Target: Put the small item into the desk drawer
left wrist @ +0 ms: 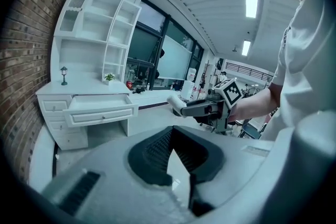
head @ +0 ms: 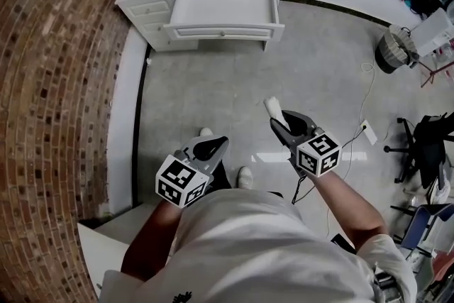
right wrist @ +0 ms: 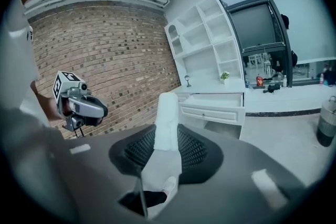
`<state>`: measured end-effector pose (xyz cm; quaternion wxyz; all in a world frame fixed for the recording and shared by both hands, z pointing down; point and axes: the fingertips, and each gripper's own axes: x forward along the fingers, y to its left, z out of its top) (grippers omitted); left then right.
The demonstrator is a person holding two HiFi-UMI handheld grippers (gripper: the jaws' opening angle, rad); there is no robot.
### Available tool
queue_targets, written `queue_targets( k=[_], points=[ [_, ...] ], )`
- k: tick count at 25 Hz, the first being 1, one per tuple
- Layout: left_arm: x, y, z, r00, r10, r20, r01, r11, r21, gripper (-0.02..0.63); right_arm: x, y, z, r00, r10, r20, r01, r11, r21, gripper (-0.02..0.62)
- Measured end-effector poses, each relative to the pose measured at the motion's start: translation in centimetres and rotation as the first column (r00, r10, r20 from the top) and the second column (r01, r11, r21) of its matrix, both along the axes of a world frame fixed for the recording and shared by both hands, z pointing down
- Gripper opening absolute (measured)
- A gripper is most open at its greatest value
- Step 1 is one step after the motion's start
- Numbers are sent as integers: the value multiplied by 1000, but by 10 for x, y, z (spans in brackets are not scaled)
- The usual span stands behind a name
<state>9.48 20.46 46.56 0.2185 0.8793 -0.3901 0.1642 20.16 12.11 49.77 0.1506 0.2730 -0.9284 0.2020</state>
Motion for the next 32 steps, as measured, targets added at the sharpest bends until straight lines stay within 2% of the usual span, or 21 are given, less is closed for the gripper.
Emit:
queue_targets(
  k=[7,11,22,27,32],
  points=[
    [-34,-68,2,996,87,-29,-86,996,19,6,-31,-62,1,997,54,-49,-54,999,7,137],
    [-69,-110,2,992,122,-45,-121,992,21,5,-62,-104,-1,993,82,-83,-81,997,14,137],
    [-176,-184,7,988,142,-60,-141,990,29,6,-150,-208,0,981,139,-138,-138,990,14,137],
    [-201,-207,5,987,139,-82,-136,990,40,5,-172,-252,6,971,168,-168,-167,986,18,137],
    [-216,-233,3,988,127,-88,-123,991,47,5,-182,-300,14,968,192,-160,-196,980,-10,137]
  ],
)
